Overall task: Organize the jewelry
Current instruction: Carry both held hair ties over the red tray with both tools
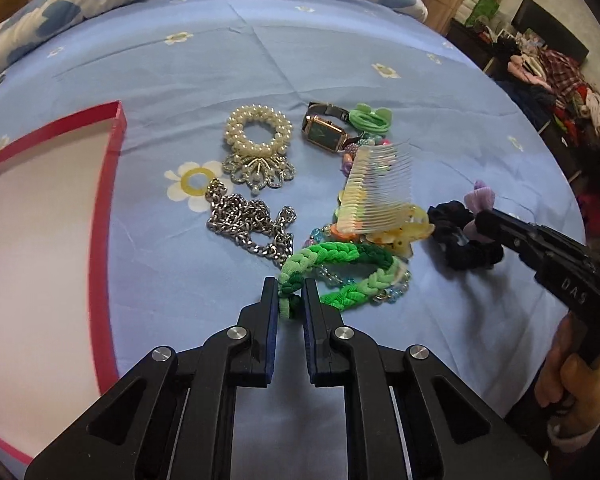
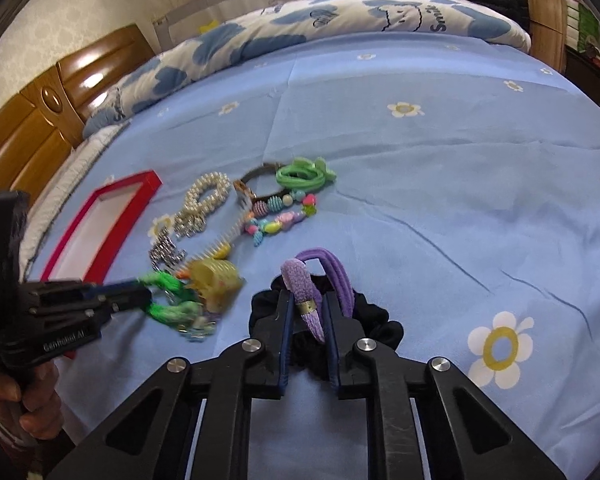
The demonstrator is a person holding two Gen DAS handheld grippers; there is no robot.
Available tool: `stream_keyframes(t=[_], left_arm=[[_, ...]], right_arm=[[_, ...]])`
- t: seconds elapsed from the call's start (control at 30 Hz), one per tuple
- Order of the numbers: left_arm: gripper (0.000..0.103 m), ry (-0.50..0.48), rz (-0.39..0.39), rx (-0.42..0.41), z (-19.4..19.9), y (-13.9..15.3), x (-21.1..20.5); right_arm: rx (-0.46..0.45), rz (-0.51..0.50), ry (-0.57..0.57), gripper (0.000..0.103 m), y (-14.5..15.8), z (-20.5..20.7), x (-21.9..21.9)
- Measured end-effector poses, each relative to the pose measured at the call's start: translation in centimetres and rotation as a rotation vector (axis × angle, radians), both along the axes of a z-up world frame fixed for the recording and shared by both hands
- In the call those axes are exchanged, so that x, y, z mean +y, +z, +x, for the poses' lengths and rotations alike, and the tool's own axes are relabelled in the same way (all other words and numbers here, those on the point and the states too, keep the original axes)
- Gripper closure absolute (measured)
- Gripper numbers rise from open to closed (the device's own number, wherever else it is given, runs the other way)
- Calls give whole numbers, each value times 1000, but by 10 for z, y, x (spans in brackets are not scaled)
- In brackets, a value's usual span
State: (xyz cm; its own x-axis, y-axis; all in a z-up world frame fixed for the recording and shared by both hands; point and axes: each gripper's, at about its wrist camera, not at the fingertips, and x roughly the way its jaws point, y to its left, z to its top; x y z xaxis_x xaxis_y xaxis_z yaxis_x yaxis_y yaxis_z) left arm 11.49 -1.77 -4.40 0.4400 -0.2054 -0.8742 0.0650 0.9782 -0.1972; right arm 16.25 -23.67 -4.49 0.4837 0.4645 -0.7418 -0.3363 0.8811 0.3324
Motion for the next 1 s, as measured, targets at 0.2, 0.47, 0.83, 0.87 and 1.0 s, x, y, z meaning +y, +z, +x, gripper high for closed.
stream_keyframes(t=[0.2,0.47,0.83,0.87,1.0], left_arm=[[94,36,-41,-54,-24,21,12],[94,127,-87,-138,-55,55,48],[94,323,-136,-218,-99,83,128],[94,337,-137,-224,-103,85,135],[94,408,-131,-238,-116,86,165]], right_arm=[[-24,63,8,89,22,-11,-1],[-16,137,93,89,36,-31,31],[-17,183,254,89,52,-53,99],[-14,191,272,89,53,-54,106],[-13,199,337,89,58,-61,136]])
